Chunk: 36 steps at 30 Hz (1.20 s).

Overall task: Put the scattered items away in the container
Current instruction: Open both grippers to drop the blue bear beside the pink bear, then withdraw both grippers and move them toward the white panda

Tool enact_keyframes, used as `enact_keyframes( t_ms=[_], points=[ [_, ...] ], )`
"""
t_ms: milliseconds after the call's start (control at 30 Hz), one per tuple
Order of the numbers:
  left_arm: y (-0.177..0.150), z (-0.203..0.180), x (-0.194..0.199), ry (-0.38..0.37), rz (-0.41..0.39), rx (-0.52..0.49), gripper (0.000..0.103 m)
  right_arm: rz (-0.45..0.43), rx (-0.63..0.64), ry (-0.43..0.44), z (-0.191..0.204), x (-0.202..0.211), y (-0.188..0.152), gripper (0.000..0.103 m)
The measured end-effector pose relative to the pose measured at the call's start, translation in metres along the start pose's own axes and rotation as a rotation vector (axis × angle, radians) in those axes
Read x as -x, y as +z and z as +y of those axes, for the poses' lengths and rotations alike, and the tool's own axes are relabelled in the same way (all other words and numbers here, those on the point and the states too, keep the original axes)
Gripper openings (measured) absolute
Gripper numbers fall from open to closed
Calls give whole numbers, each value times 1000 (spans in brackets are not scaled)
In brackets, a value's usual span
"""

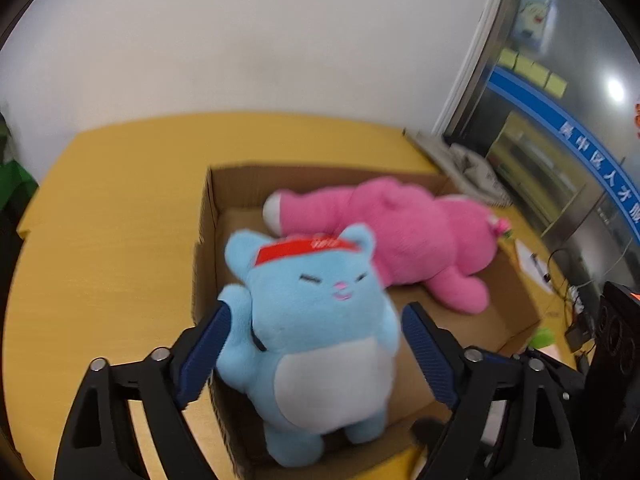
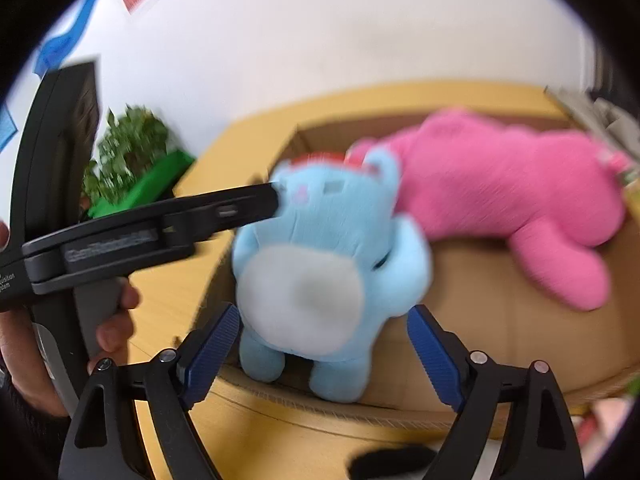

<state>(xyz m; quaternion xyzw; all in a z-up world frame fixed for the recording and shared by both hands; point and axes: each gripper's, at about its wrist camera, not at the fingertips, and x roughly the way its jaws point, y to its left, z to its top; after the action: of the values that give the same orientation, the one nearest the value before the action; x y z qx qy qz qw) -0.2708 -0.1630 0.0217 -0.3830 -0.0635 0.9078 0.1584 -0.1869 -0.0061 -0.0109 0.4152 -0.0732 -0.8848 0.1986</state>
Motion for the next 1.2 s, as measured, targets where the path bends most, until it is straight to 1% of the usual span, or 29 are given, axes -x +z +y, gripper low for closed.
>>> enact_keyframes(
  t_ms=[33,100,167,200,233,267,333,367,400,500,633,733,800,900,1033,1200],
  points=[
    [0,-8,18,8,-37,-6,103,-30,11,-12,-1,14,0,88],
    [-5,-27,56,26,-106,-18,103,-105,39,-43,-3,48,-4,93],
    [-14,-47,87,29,-152,-30,103,-165,66,-84,-13,72,-6,94],
    [-20,-57,99,37,-169,-37,103,-191,81,-110,-17,84,-7,96],
    [-26,-67,109,45,-183,-47,103,-210,92,-130,-24,90,-1,98],
    [-35,-78,117,49,-196,-56,103,-226,100,-148,-29,102,3,102],
    [-53,-95,126,49,-205,-56,103,-247,100,-174,-38,122,-9,102],
    [-63,-103,129,40,-204,-54,103,-250,98,-181,-52,126,-14,102],
    [-73,-110,131,27,-202,-56,103,-251,95,-185,-52,141,-17,102],
    [-99,-130,134,11,-198,-57,103,-245,93,-196,-58,164,-33,102],
    [-120,-147,135,-23,-174,-28,103,-232,90,-202,-64,174,-49,102],
    [-127,-156,136,-29,-168,-27,103,-231,94,-201,-68,184,-55,102],
    [-131,-160,138,-31,-171,-21,103,-232,94,-199,-72,183,-57,102],
    [-135,-160,139,-43,-175,8,103,-233,97,-196,-76,184,-59,102],
    [-138,-162,137,-32,-171,17,103,-227,95,-190,-83,183,-60,102],
    [-141,-163,130,-59,-163,29,103,-212,97,-168,-87,178,-60,102]
  ],
)
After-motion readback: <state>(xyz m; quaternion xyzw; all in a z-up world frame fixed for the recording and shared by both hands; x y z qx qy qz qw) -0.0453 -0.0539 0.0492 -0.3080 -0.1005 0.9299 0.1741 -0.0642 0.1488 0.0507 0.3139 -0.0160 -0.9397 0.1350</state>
